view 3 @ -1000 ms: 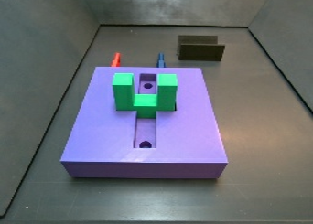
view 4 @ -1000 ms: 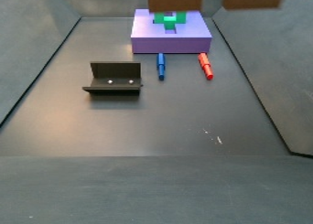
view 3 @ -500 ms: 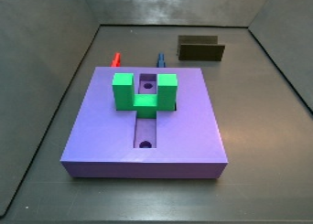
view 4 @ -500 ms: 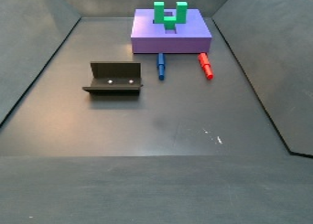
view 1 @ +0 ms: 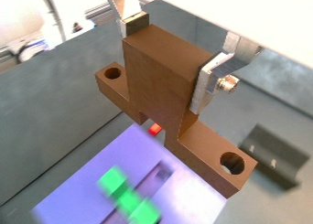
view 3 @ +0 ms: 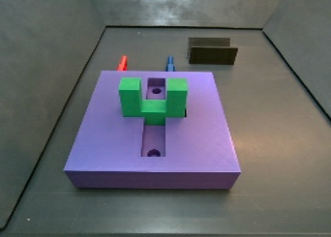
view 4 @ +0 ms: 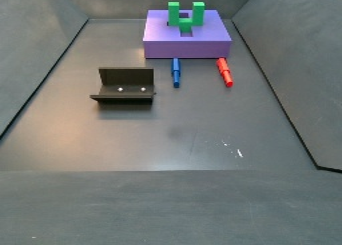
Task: Pick up the brown object. Move up. Move to above the board. Insert the brown object.
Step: Move to above the board, then insert the brown object.
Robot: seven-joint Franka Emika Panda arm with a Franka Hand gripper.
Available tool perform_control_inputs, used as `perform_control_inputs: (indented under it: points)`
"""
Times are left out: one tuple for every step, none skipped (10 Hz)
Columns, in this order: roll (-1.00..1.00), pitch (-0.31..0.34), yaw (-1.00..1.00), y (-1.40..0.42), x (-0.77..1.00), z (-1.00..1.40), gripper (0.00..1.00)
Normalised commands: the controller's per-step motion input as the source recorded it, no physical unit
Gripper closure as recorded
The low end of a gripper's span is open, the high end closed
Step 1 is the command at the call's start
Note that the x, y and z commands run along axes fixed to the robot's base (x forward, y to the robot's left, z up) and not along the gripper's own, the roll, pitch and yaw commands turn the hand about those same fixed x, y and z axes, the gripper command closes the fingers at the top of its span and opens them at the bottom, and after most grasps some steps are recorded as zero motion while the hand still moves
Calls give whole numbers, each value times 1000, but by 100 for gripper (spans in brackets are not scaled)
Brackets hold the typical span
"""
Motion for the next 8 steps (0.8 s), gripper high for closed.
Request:
perform_control_inputs:
  points:
    - [28, 163, 11, -451, 143, 72, 100]
    - [-19, 0, 0, 0, 0, -26, 100]
    - [-26, -10, 0, 29, 0, 0, 100]
    - [-7, 0, 0, 0, 0, -17, 100]
    - [-39, 0, -20, 0, 0, -63, 100]
    - [-61, -20, -100, 0, 23, -100, 100]
    - [-67, -40, -203, 0, 100, -123, 100]
    - [-70, -59, -274, 0, 120, -129, 100]
